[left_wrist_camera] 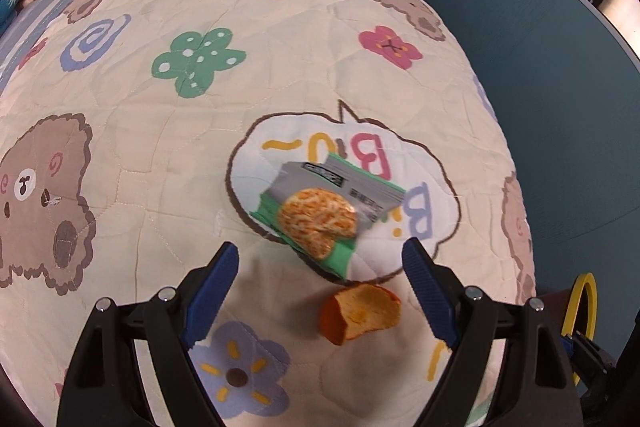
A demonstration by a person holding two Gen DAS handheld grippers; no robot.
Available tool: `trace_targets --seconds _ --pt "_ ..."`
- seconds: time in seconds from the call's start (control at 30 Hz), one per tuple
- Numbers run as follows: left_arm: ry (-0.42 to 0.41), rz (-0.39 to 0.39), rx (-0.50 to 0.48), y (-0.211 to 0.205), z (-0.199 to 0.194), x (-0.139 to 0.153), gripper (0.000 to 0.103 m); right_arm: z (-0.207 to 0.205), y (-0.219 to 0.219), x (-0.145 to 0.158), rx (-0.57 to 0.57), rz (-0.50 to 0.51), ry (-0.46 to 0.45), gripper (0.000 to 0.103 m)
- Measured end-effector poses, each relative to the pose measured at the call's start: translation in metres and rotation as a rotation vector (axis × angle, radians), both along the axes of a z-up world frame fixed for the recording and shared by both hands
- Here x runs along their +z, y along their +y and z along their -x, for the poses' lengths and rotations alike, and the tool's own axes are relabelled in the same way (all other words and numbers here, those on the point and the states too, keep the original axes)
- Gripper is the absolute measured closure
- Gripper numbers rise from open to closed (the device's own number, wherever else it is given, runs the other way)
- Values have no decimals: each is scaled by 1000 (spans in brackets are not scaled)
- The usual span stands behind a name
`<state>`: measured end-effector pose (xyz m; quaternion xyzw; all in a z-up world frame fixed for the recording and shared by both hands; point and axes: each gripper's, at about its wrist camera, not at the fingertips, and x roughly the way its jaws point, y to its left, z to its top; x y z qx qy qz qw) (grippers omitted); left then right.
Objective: Collect trash
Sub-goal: 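Move both tools back toward the green snack packet and remaining orange peel, then grasp the green snack packet with the left tool while the right tool grasps the orange peel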
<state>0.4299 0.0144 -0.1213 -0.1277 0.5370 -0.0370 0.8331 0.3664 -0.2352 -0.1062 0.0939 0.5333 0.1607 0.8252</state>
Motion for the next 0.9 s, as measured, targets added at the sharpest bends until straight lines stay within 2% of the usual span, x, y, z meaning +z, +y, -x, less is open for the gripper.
trace_targets --seconds 0.3,0.63,0.8,0.9 --pt "21 2 -2 15 -12 -14 23 -20 50 -18 73 -5 25 39" --pt "58 60 -9 23 -23 -37 23 -45 82 -47 111 -6 70 39" --pt "70 91 -6 27 -29 -44 23 -54 93 -57 126 -10 83 47" --pt "66 85 -11 27 -33 -45 30 -56 103 -62 150 13 82 54"
